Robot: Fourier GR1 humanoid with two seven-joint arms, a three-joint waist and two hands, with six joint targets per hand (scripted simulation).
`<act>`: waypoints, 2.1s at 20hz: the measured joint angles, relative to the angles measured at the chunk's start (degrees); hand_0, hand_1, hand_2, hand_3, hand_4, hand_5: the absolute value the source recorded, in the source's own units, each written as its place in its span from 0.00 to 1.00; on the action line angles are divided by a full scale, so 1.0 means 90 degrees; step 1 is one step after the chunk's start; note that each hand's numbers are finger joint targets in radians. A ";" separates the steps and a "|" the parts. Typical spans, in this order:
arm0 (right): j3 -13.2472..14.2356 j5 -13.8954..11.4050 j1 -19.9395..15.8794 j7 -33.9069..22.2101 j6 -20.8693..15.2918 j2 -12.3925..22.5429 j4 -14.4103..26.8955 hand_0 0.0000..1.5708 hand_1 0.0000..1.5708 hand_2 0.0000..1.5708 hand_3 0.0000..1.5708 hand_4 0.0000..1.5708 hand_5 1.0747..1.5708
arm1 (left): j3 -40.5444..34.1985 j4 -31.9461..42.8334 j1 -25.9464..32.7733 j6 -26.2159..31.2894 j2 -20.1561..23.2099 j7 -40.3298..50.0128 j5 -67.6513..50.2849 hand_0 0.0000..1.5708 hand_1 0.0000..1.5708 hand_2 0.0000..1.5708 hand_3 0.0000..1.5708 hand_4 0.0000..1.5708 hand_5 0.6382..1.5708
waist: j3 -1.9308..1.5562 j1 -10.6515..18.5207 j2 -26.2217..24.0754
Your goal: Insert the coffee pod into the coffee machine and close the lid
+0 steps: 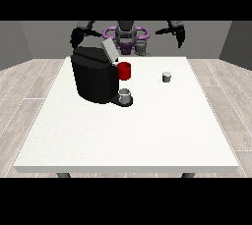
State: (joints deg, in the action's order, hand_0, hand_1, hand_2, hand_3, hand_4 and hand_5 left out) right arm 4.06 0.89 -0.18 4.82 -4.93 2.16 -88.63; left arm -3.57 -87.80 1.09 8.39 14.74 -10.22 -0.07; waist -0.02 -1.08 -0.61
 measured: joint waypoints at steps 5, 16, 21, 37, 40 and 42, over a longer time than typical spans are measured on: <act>-0.0240 -0.0063 -0.0120 -0.0021 -0.0117 -0.0112 -0.0201 0.00 0.00 0.00 0.00 0.09 1.00 | -0.0443 0.0709 -0.0702 0.0203 0.0462 0.0364 -0.0049 0.00 0.00 0.00 0.00 0.00 1.00 | 0.0002 -0.0345 0.0259; -0.0402 0.0034 -0.0534 0.0179 -0.0087 -0.0177 -0.0069 0.00 0.00 0.00 0.00 0.22 1.00 | -0.0760 0.2592 -0.1933 0.0321 0.0911 0.0382 0.0342 0.00 0.00 0.00 0.00 0.00 1.00 | 0.0004 -0.0695 0.0974; -0.0348 0.0022 -0.0666 -0.0099 -0.0131 -0.0111 -0.0029 0.00 0.00 0.00 0.00 0.25 1.00 | -0.0608 0.3317 -0.2175 0.0153 0.0842 0.0244 0.0781 0.00 0.00 0.00 0.00 0.00 1.00 | 0.0005 -0.0697 0.0959; -0.0252 -0.0300 -0.1078 -0.0297 -0.0462 -0.0057 0.0807 0.00 0.00 0.00 0.00 0.27 1.00 | -0.0164 0.4713 -0.2875 -0.0214 0.0916 0.0004 0.2091 0.40 0.40 0.48 0.31 0.00 1.00 | 0.0005 -0.0571 0.0975; -0.0212 -0.0282 -0.1188 -0.0225 -0.0475 -0.0066 0.0910 0.00 0.00 0.00 0.00 0.27 1.00 | -0.0090 0.4933 -0.2968 -0.0354 0.1008 -0.0120 0.2365 0.36 0.36 0.44 0.26 0.00 1.00 | 0.0005 -0.0592 0.1101; -0.0250 -0.0292 -0.1278 -0.0356 -0.0507 -0.0096 0.0850 0.00 0.00 0.00 0.00 0.30 1.00 | -0.0027 0.5074 -0.3066 -0.0422 0.1063 -0.0160 0.2545 0.35 0.35 0.44 0.29 0.00 1.00 | 0.0005 -0.0649 0.1109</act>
State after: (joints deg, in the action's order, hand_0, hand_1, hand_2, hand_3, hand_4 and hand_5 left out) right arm 1.81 -1.74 -11.69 1.61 -9.50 1.29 -80.98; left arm -3.81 -42.14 -26.50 4.59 24.31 -11.66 22.84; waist 0.02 -6.92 9.36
